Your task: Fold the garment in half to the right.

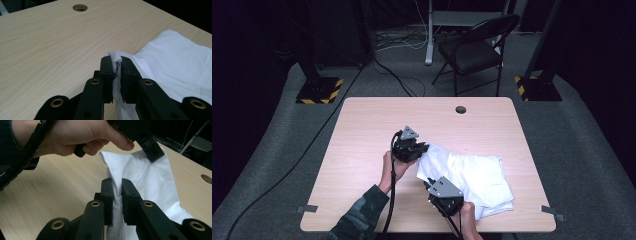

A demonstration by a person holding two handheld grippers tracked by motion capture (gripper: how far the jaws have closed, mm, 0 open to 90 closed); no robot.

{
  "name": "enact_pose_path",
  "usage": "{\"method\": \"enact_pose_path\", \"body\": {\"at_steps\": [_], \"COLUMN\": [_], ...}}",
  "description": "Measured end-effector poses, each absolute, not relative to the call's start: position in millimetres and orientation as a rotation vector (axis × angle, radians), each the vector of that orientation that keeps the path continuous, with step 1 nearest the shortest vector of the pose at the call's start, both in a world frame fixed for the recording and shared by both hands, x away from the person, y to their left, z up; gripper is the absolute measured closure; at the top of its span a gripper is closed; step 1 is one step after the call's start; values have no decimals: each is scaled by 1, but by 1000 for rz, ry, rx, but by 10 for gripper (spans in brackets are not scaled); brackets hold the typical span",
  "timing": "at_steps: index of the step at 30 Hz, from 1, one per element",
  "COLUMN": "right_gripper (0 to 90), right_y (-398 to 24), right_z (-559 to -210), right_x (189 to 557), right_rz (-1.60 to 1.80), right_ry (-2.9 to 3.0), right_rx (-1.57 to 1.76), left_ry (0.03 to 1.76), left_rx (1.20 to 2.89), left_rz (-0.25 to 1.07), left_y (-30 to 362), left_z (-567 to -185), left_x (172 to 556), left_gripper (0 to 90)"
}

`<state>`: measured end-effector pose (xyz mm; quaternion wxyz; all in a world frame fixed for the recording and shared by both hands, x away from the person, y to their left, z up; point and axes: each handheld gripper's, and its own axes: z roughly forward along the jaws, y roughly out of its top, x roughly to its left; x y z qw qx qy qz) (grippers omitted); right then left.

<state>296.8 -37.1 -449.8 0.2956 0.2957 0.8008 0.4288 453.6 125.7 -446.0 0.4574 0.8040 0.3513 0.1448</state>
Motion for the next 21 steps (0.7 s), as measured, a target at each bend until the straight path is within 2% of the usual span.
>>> {"method": "enact_pose_path", "body": {"at_steps": [14, 17, 21], "right_gripper": [811, 811, 812], "right_y": [-35, -30, -20], "right_z": [-436, -429, -406], "right_x": [296, 296, 294], "right_rz": [1184, 1208, 1287], "right_ry": [2109, 2104, 2068], "right_rx": [778, 763, 719], "left_ry": [846, 835, 800], "left_rx": [1974, 1986, 2010], "left_rz": [407, 468, 594], "left_y": [131, 137, 149], "left_z": [-422, -407, -367], "left_x": [450, 446, 434], "left_gripper": [815, 815, 814]}}
